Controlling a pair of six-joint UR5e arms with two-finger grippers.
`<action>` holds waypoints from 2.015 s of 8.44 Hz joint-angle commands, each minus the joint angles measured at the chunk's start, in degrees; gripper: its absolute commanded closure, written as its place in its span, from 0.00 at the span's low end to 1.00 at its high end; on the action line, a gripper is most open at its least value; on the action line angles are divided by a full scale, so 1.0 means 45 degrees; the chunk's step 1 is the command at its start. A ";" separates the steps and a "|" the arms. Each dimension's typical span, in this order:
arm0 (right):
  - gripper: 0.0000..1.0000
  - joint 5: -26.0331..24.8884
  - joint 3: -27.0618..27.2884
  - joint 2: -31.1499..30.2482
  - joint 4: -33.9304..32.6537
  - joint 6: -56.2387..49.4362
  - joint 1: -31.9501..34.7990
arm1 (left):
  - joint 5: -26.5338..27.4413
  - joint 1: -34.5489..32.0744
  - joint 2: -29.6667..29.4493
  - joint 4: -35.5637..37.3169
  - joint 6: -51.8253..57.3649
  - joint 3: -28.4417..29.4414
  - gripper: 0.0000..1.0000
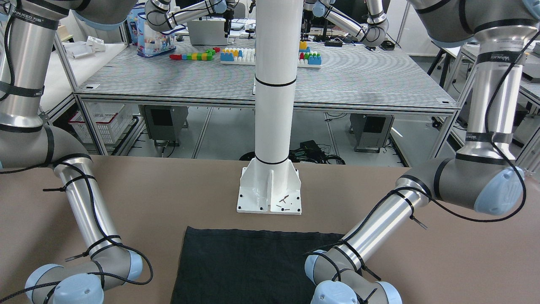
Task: Fold clothes
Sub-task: 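Fold each sleeve inward over the shirt's chest with both grippers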
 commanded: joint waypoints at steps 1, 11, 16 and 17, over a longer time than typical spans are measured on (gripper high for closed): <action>0.21 -0.0006 0.0002 -0.0328 0.0582 -0.0062 -0.0009 | 0.0019 0.0047 0.0001 0.0000 0.0002 0.0019 0.00; 0.99 -0.0025 0.0568 -0.0604 0.0938 0.0445 0.0166 | 0.0136 0.0165 0.0021 0.0000 0.0002 0.0020 0.00; 1.00 -0.0064 0.1389 0.1573 -0.2077 0.2527 0.0050 | -0.0835 -0.0614 0.0099 -0.0350 0.1209 0.0000 0.00; 1.00 -0.0064 0.1331 0.2376 -0.2766 0.3250 -0.0280 | -0.0860 -0.0636 0.0138 -0.0352 0.1232 0.0000 0.00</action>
